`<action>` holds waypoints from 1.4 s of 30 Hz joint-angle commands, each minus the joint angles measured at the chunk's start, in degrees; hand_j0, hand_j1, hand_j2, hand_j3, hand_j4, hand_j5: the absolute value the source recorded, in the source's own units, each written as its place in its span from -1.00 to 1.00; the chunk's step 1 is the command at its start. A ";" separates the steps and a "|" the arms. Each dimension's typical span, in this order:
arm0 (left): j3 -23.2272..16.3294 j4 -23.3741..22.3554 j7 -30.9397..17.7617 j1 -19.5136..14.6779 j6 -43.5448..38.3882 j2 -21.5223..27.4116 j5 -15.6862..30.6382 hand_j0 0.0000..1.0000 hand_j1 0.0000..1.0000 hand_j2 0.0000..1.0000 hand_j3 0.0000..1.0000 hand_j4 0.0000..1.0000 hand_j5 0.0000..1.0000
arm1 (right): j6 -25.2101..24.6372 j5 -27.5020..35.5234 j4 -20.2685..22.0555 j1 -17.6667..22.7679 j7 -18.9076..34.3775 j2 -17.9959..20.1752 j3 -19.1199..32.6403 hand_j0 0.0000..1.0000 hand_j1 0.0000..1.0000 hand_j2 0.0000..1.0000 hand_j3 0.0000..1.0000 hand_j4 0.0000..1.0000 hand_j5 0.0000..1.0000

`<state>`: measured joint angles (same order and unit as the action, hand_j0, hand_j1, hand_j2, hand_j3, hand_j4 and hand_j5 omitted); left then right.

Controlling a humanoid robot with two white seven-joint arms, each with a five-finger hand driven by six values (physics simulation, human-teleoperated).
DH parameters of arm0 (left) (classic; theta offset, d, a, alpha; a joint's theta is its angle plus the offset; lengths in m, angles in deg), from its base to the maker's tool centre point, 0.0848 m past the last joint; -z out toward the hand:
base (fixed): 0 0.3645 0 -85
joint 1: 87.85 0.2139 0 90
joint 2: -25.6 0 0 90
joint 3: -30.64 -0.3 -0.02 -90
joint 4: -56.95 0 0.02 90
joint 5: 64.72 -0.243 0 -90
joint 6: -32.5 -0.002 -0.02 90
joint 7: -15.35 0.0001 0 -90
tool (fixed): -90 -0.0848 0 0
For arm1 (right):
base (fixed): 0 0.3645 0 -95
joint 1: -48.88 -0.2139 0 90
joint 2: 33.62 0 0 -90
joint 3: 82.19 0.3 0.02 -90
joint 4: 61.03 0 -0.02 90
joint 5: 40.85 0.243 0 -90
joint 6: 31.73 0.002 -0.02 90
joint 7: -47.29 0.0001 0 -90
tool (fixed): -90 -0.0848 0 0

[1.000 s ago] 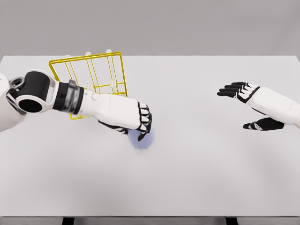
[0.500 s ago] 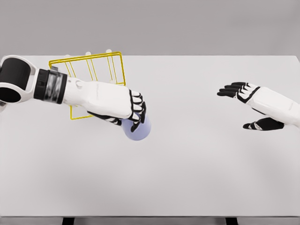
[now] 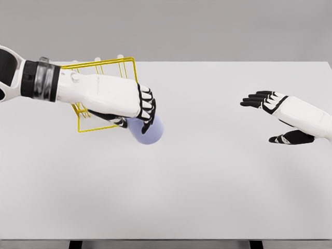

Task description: Place the cup on the cup holder with both arms

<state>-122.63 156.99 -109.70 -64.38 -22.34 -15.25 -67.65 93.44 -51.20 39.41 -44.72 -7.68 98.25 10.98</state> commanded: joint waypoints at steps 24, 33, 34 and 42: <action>7.20 0.07 0.05 0.00 -0.16 2.53 5.04 -0.05 -0.05 -0.05 -0.05 -0.05 -0.05 | -0.17 0.42 0.02 -0.09 -0.03 0.05 -0.09 1.00 1.00 1.00 1.00 1.00 1.00; 9.22 -0.37 0.05 0.26 -0.16 2.53 5.13 -0.06 -0.06 -0.06 -0.06 -0.06 -0.06 | -0.17 0.42 0.02 -0.09 -0.03 0.05 -0.09 1.00 1.00 1.00 1.00 1.00 1.00; 9.31 -0.46 0.05 0.35 -0.16 2.62 5.04 -0.06 -0.06 -0.06 -0.06 -0.06 -0.06 | -0.17 0.42 0.02 -0.09 -0.03 0.05 -0.09 1.00 1.00 1.00 1.00 1.00 1.00; 9.31 -2.48 0.05 0.70 -0.16 2.53 4.25 -0.06 -0.06 -0.06 -0.06 -0.06 -0.06 | -0.17 0.42 0.02 -0.09 -0.03 0.05 0.00 1.00 1.00 1.00 1.00 1.00 1.00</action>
<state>-113.39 155.22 -109.69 -63.76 -22.32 -12.74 -63.57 93.44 -51.20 39.41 -44.81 -7.68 98.30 10.96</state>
